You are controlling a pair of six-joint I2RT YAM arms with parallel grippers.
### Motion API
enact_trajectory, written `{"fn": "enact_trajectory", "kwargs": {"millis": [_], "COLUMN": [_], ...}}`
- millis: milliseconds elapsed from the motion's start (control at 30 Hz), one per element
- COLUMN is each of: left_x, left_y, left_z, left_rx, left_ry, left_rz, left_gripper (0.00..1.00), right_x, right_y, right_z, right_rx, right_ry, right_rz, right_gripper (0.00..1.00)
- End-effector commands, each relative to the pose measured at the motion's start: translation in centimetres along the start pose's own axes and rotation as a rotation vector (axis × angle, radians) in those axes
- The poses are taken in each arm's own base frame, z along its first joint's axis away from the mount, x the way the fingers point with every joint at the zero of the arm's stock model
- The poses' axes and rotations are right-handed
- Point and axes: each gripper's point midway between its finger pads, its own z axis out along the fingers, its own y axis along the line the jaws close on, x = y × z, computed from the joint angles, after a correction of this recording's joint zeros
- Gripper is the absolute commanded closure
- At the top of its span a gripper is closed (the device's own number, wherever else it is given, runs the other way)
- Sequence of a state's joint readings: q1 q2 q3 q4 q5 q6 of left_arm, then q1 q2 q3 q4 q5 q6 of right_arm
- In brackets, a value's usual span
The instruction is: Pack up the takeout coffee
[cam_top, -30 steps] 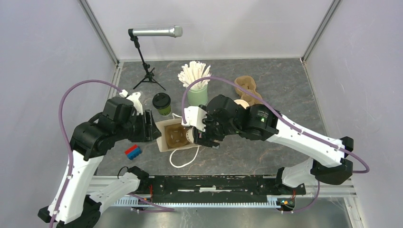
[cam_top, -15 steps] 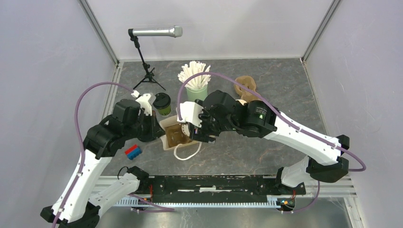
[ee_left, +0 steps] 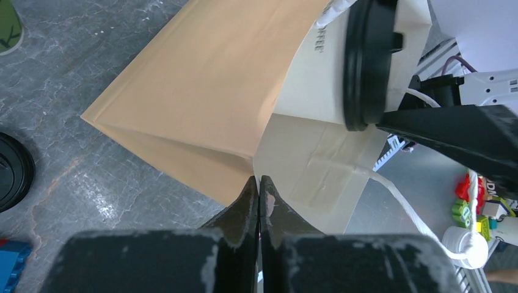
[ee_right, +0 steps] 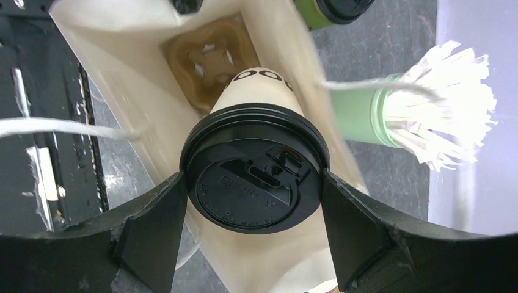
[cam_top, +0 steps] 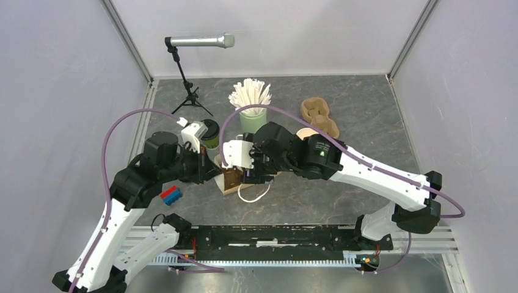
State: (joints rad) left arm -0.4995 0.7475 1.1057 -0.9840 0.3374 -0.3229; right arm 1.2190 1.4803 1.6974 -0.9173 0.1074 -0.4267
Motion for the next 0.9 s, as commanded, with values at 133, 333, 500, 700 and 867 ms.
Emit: {"fn": "enact_trajectory", "kwargs": {"millis": [133,333,500,700,867], "left_x": [-3.4,-0.7,1.7,3.2,4.5], "left_y": [0.9,-0.3,-2.3,-2.0,-1.5], "left_z": [-1.2,-4.1,-5.5,-5.0,-3.9], "left_rx": [-0.12,-0.167,-0.078,-0.06,-0.048], "left_ry": [-0.089,0.068,0.152,0.117,0.125], "left_rz": [-0.036,-0.239,-0.297,-0.361,-0.384], "left_gripper": [0.68,0.52,0.43,0.42,0.42], "right_x": [0.4,-0.4,-0.7,0.2,0.7], "right_y": [2.0,3.4,4.6,4.6,4.4], "right_z": [0.7,1.3,2.2,3.0,3.4], "right_rx": [-0.012,0.015,0.039,0.073,0.108], "right_ry": [-0.003,0.008,-0.017,0.018,0.034], "right_rz": [-0.124,-0.079,-0.051,-0.097,-0.112], "right_gripper": [0.32,0.32,0.32,0.32,0.32]}}
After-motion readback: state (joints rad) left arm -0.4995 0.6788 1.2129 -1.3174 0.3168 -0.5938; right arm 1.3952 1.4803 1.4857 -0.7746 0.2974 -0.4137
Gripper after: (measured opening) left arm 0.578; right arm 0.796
